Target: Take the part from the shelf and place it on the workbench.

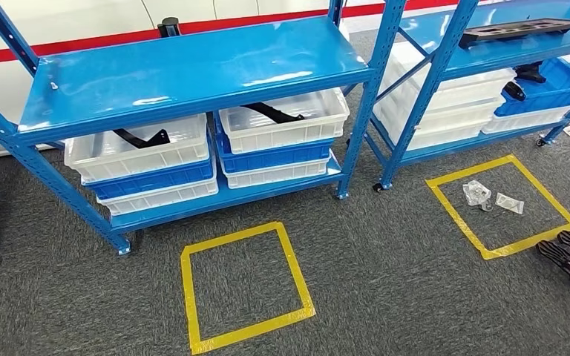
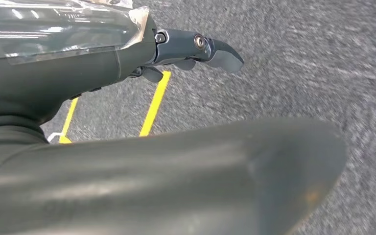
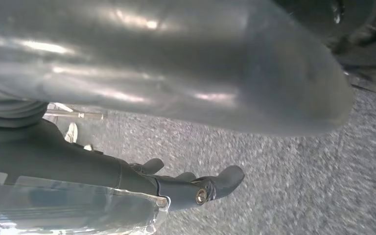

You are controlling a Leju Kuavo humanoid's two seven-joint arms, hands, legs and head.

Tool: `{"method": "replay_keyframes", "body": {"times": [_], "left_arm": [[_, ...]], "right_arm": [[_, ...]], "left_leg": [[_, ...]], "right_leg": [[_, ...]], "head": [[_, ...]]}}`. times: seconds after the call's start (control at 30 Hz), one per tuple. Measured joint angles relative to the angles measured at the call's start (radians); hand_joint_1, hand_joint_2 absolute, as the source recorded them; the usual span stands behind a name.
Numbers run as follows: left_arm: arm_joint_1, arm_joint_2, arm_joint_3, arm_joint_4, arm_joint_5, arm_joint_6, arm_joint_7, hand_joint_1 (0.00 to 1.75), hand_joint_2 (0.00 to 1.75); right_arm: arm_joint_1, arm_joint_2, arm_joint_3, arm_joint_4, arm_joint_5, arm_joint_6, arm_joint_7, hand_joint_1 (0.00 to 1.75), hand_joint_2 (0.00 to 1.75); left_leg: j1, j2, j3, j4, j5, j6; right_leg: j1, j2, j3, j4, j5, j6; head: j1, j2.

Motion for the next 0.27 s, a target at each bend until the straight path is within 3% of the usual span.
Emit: {"method": "replay_keyframes", "body": {"times": [0.03,0.07,0.13,0.17,0.27], "left_arm": [[0.0,0.0,-0.001,0.0,0.0,0.0,-0.001,0.0,0.0],[0.001,0.0,-0.002,0.0,0.0,0.0,-0.001,0.0,0.0],[-0.001,-0.001,-0.005,0.0,0.001,-0.002,-0.005,0.0,0.0],[-0.001,-0.001,-0.006,0.0,0.001,-0.003,-0.007,0.0,0.0],[-0.004,-0.001,-0.009,0.0,0.001,-0.005,-0.012,0.0,0.0]], "right_arm": [[0.0,0.001,0.0,0.001,0.002,-0.001,0.0,0.0,0.0],[0.0,0.002,0.0,0.002,0.003,-0.001,0.0,0.0,0.44],[-0.002,0.002,0.0,0.002,0.004,-0.005,-0.001,0.0,1.31],[-0.002,0.002,0.0,0.002,0.005,-0.008,-0.002,0.0,1.75],[-0.004,0.002,0.0,0.002,0.005,-0.017,-0.004,0.0,1.75]], "left_leg": [[-0.002,0.0,0.005,0.002,-0.012,-0.007],[-0.005,0.0,0.008,0.005,-0.023,-0.014],[-0.006,0.002,0.013,0.01,-0.033,-0.023],[-0.004,0.004,0.011,0.021,-0.035,-0.025],[0.0,0.017,-0.04,0.119,-0.065,-0.034]], "right_leg": [[-0.001,-0.004,0.005,-0.038,0.055,0.002],[-0.001,-0.008,0.007,-0.056,0.094,-0.005],[-0.001,-0.011,0.016,-0.057,0.109,-0.038],[-0.004,-0.012,0.019,-0.058,0.108,-0.048],[-0.004,-0.016,0.032,-0.062,0.1,-0.066]], "head": [[0.002,0.0],[0.0,0.0],[-0.004,0.0],[-0.006,0.0],[-0.008,0.0]]}}
